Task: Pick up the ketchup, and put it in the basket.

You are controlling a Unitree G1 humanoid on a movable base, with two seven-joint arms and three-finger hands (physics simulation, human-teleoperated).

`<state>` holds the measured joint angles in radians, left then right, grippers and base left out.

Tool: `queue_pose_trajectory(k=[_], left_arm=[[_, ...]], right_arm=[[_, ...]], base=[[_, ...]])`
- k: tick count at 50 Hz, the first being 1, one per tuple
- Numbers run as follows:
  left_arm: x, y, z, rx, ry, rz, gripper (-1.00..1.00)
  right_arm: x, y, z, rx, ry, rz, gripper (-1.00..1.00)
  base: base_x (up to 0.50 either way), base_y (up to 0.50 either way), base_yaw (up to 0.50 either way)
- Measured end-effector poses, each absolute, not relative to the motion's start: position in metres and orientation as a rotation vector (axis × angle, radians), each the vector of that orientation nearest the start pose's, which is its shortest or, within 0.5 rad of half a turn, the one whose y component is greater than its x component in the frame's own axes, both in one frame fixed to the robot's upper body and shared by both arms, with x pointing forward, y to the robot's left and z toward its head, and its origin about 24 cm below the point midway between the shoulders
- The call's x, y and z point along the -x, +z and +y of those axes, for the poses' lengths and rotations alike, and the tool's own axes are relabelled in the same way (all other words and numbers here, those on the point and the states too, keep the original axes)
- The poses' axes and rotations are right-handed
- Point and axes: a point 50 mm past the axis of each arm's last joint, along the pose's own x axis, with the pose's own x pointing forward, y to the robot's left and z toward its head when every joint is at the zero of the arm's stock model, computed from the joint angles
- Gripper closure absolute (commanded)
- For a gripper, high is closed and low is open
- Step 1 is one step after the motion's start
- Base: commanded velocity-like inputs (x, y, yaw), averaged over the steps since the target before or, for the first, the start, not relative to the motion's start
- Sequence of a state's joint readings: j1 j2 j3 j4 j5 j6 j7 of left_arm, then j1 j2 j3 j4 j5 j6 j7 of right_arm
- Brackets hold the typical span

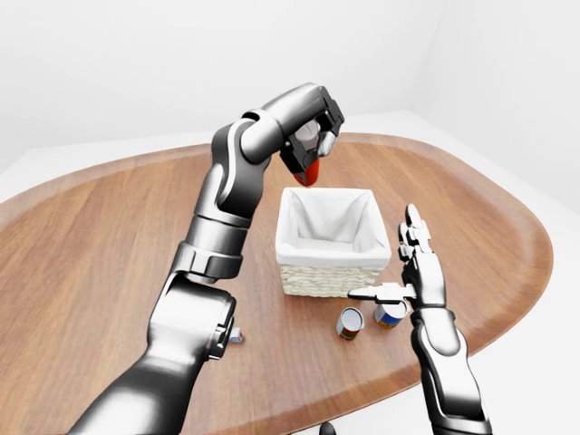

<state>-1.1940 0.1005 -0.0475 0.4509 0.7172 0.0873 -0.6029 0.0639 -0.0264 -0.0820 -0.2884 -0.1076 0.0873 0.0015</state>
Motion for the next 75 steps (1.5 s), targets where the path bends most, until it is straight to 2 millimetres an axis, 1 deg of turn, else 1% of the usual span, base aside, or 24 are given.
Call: queue_pose_trajectory(k=[12, 26, 42, 62, 75], left_arm=[[-0.376, 0.274, 0.033, -0.998, -0.547, -0.394, 1.0], [-0.38, 0.248, 0.027, -0.967, -0.568, -0.33, 1.0], [-0.377, 0.226, 0.016, -0.951, -0.602, -0.294, 1.0], [-0.392, 0.185, 0.017, -0.915, -0.557, -0.14, 1.0], [-0.398, 0.162, 0.02, -0.899, -0.529, -0.048, 1.0]], right_arm=[[-0.238, 0.081, -0.177, 0.143, -0.109, -0.113, -1.0], [-0.238, 0.077, -0.176, 0.14, -0.109, -0.097, -1.0], [-0.238, 0.074, -0.176, 0.138, -0.109, -0.085, -1.0], [-0.238, 0.075, -0.177, 0.138, -0.108, -0.088, -1.0], [-0.238, 0.07, -0.177, 0.134, -0.109, -0.066, -1.0]], base=[[0.0, 0.0, 0.0], [0.0, 0.0, 0.0], [0.0, 0.0, 0.0], [0.0, 0.0, 0.0], [0.0, 0.0, 0.0]])
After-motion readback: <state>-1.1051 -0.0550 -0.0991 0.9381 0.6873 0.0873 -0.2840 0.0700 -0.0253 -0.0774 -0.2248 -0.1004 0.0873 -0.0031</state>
